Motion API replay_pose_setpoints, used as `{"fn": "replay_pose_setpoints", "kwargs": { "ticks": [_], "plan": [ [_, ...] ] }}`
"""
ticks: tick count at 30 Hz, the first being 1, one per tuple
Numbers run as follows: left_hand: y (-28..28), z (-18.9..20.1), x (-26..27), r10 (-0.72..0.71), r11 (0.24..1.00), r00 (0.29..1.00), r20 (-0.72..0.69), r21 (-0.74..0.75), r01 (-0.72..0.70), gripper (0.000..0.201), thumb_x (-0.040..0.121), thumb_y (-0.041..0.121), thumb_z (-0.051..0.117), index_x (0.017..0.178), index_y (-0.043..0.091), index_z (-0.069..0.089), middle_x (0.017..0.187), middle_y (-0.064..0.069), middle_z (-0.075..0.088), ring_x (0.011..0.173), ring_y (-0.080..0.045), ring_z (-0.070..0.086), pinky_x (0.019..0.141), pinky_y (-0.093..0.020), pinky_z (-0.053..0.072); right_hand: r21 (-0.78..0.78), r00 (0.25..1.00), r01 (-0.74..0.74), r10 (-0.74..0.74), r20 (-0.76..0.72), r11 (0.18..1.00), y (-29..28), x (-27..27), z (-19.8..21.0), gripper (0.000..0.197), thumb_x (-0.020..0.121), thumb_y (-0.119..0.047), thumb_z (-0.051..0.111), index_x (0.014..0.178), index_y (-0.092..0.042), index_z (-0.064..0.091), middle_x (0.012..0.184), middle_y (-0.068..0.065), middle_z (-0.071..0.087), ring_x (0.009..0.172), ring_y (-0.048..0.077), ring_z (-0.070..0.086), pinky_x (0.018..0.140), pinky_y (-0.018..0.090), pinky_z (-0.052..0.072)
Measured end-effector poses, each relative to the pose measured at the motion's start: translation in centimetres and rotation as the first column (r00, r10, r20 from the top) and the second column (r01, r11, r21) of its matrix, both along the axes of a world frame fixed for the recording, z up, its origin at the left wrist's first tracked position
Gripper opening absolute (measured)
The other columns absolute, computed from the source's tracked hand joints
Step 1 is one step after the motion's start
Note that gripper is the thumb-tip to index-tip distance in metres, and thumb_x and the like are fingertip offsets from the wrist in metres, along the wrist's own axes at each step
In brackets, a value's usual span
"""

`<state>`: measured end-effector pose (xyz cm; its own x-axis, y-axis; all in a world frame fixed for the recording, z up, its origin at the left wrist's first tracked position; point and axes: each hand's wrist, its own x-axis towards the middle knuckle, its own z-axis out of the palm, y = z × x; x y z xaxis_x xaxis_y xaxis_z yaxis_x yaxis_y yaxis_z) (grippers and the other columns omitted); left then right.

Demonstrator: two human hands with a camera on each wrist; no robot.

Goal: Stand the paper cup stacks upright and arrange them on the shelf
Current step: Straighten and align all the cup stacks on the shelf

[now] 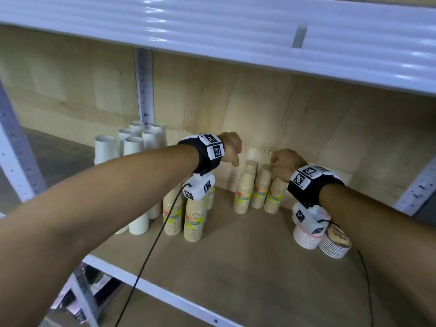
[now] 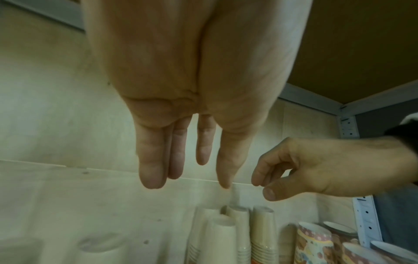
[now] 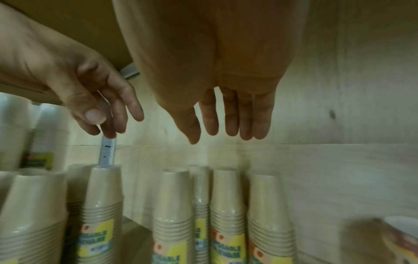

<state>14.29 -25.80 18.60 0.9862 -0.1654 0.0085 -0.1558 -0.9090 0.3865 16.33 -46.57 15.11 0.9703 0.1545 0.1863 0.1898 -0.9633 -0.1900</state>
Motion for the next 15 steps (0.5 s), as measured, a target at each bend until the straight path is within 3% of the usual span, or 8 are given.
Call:
{"fn": "replay_pose_setpoints", "kwargs": {
  "ticks": [5, 8, 10, 12, 15],
  "plan": [
    [3.4, 1.0, -2.7, 0.037, 0.997, 0.999, 0.002, 0.064, -0.037, 0.05, 0.084, 0.021, 0.077, 0.13, 0.014, 0.059, 0.134, -0.004, 0.053, 0.117, -0.025, 0.054, 0.081, -0.027, 0.043, 0.015, 0.994, -0.106, 0.107, -0.024, 0.994, 4.1, -2.5, 0.6, 0.028, 0.087, -0.028, 0.065, 0.112, -0.016, 0.066, 0.116, 0.005, 0.061, 0.107, 0.024, 0.058, 0.089, 0.031, 0.049],
    [5.4, 0.6, -4.0, 0.069, 0.995, 0.998, -0.007, 0.068, -0.068, 0.049, 0.081, 0.019, 0.079, 0.127, 0.014, 0.061, 0.123, -0.003, 0.055, 0.1, -0.022, 0.055, 0.075, -0.027, 0.042, 0.047, 0.986, -0.16, 0.162, -0.035, 0.986, 6.7, -4.2, 0.3, 0.021, 0.083, -0.029, 0.066, 0.103, -0.023, 0.069, 0.108, 0.002, 0.065, 0.102, 0.022, 0.061, 0.088, 0.032, 0.051],
    [6.5, 0.1, -4.7, 0.091, 0.995, 0.995, -0.032, 0.053, -0.089, 0.046, 0.08, 0.015, 0.079, 0.123, 0.014, 0.062, 0.115, -0.001, 0.057, 0.093, -0.02, 0.054, 0.073, -0.028, 0.046, 0.07, 0.98, -0.185, 0.189, -0.058, 0.98, 8.3, -4.9, 0.0, 0.016, 0.083, -0.03, 0.067, 0.098, -0.026, 0.07, 0.1, 0.001, 0.067, 0.095, 0.02, 0.063, 0.082, 0.028, 0.05],
    [7.4, -0.5, -5.4, 0.097, 0.992, 0.995, -0.03, 0.089, -0.094, 0.041, 0.08, 0.014, 0.078, 0.119, 0.014, 0.064, 0.118, -0.002, 0.056, 0.09, -0.02, 0.055, 0.073, -0.027, 0.05, 0.079, 0.974, -0.212, 0.217, -0.068, 0.974, 9.8, -5.6, 0.0, 0.01, 0.083, -0.03, 0.066, 0.092, -0.028, 0.07, 0.097, 0.0, 0.068, 0.09, 0.02, 0.063, 0.074, 0.025, 0.047],
    [8.0, -1.1, -6.7, 0.058, 0.979, 0.997, -0.051, 0.201, -0.047, 0.023, 0.085, 0.012, 0.072, 0.107, 0.013, 0.065, 0.107, -0.003, 0.051, 0.085, -0.018, 0.049, 0.058, -0.017, 0.045, 0.135, 0.958, -0.256, 0.27, -0.095, 0.957, 11.6, -7.0, 0.1, 0.015, 0.081, -0.036, 0.069, 0.089, -0.024, 0.072, 0.088, -0.002, 0.067, 0.082, 0.017, 0.062, 0.066, 0.022, 0.042]
  ]
}}
